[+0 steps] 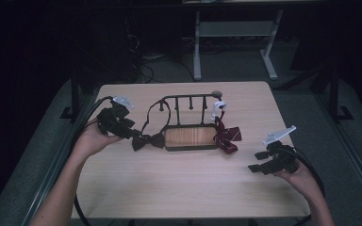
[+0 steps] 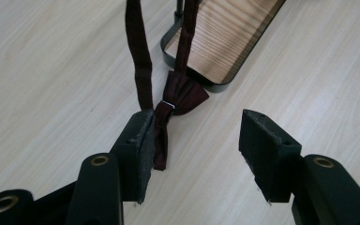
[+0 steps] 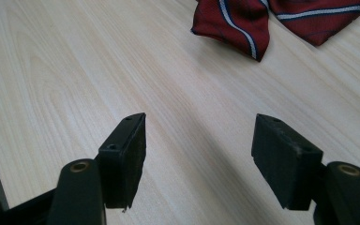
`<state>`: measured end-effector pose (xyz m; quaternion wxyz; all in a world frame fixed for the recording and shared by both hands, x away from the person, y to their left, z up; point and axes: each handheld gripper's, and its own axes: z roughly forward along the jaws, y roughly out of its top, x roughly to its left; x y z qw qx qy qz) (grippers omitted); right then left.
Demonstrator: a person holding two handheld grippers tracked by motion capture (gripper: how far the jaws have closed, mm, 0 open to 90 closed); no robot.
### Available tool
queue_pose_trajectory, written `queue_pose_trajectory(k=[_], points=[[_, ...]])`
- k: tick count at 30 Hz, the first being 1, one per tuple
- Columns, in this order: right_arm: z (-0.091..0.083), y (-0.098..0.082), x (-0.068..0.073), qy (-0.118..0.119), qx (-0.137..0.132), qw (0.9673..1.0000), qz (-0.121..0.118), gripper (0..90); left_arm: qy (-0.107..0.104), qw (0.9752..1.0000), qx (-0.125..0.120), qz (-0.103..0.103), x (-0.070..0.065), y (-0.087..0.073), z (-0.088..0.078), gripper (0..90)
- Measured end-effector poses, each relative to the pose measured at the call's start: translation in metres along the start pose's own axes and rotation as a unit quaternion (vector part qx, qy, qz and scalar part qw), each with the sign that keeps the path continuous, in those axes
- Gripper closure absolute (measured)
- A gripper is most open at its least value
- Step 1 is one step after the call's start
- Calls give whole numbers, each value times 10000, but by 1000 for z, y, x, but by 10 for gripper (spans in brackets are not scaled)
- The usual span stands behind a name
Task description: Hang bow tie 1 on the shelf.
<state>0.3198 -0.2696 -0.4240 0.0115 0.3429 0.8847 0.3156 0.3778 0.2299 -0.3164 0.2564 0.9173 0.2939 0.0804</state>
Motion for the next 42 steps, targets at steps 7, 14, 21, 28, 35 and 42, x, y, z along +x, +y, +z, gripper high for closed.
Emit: queue_pose_trajectory(k=[7,14,21,28,35,42], points=[[0,0,1,-4,17,10000,24,354,-23,10000,-73,-54,-4,-11,3,442],[0,0,0,-12,20,10000,37,354,-38,10000,-72,-55,-7,-21,7,424],[0,-1,0,-17,15,10000,40,354,-68,9999,-49,-80,-10,-30,13,398],[1,-1,0,-18,20,10000,22,354,-86,9999,-68,-62,-15,-39,17,383],[2,-2,0,-5,30,10000,62,354,-94,9998,-124,-104,-19,-47,21,373],[3,-3,-1,20,43,10000,46,354,-110,9999,-107,-52,-24,-56,25,365]])
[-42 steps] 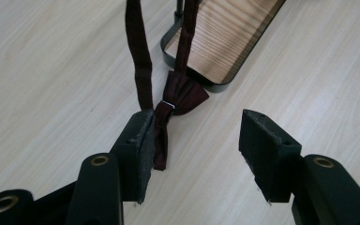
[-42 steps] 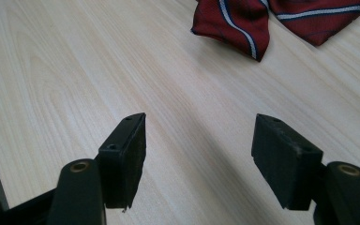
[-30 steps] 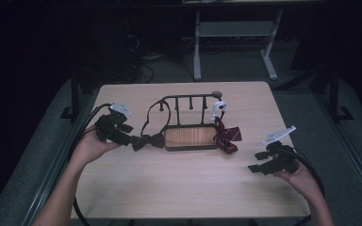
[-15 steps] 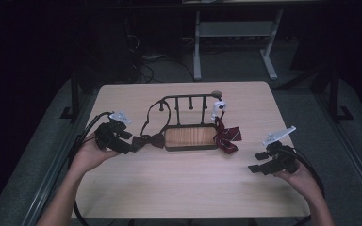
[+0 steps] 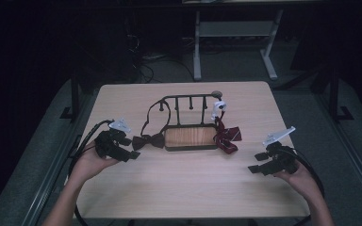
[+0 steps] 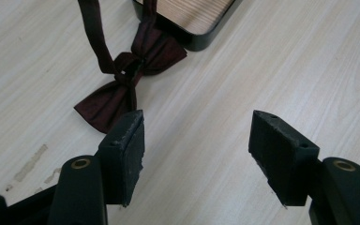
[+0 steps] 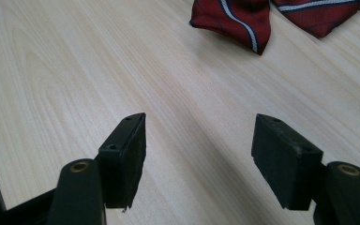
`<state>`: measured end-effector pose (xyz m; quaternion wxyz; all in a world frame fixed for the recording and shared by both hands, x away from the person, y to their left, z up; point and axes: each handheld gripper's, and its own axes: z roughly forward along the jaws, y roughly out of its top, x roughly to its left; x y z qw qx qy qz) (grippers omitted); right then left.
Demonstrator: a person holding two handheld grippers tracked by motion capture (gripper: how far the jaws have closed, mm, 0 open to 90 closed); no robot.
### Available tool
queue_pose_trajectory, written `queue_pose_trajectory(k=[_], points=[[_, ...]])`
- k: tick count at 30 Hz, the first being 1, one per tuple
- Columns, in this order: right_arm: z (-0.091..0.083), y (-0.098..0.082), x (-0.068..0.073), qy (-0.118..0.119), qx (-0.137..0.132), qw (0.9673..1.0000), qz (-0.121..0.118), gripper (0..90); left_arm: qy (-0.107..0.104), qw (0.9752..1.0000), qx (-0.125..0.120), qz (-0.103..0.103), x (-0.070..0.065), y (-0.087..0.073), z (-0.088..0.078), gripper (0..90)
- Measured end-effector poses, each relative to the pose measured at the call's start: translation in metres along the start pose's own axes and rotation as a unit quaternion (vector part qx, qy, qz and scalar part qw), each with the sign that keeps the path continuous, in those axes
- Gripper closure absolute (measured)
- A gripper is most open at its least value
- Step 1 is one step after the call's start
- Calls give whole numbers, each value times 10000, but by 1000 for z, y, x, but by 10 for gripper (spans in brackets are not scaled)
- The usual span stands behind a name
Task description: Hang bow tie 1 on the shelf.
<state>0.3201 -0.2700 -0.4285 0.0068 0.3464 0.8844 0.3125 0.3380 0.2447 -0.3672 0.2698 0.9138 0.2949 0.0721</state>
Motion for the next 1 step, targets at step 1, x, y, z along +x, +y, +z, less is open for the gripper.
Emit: queue_pose_trajectory(k=[1], points=[[0,0,0,6,-3,10000,5,354,-2,10000,-22,-30,-1,-2,1,363]])
